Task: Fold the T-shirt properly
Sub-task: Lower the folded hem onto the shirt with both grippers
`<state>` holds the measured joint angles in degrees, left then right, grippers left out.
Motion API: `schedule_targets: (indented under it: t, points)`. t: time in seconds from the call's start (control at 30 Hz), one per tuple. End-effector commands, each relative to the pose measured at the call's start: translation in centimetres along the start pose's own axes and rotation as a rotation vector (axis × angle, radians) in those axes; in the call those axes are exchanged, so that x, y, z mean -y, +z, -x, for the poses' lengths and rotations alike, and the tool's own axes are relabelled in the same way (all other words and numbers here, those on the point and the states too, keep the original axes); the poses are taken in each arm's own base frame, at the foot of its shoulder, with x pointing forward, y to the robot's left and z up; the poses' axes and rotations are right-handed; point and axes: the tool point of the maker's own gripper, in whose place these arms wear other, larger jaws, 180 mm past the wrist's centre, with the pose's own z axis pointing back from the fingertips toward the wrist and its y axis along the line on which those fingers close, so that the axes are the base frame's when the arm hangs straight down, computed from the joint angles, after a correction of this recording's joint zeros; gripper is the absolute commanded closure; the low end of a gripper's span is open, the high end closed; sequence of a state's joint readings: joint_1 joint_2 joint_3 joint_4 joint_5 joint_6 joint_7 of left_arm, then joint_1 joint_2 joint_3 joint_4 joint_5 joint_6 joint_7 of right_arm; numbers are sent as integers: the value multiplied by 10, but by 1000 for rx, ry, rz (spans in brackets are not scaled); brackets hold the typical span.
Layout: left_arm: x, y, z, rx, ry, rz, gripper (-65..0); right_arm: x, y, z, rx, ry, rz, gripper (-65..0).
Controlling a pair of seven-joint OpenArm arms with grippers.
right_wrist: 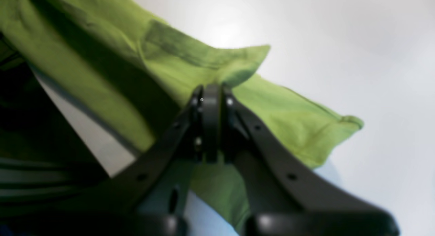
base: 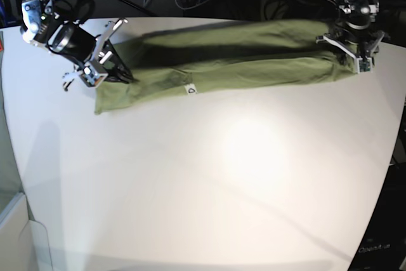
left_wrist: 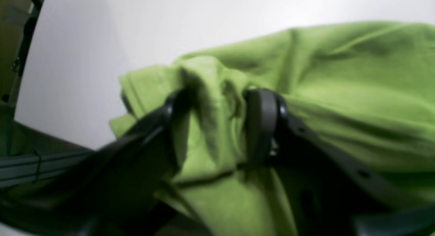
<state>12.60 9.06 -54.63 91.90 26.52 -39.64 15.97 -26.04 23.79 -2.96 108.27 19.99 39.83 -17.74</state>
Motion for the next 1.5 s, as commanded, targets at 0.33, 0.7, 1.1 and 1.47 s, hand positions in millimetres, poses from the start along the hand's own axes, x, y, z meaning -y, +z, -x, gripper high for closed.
schedule_targets:
  t: [0.33, 0.7, 1.1, 1.47]
  points:
    - [26, -44, -2, -75, -20, 65, -126, 6, 3, -12, 39, 18, 9, -15]
    - [35, -60, -39, -33, -30, 66, -123, 23, -3, -14, -14, 54, 36, -10]
    - [2, -35, -69, 62, -62, -33, -120, 23, -4, 2, -40, 13, 34, -13]
    - [-11, -16, -80, 123, -52, -68, -120, 11, -1, 20, -22, -54, 17, -10]
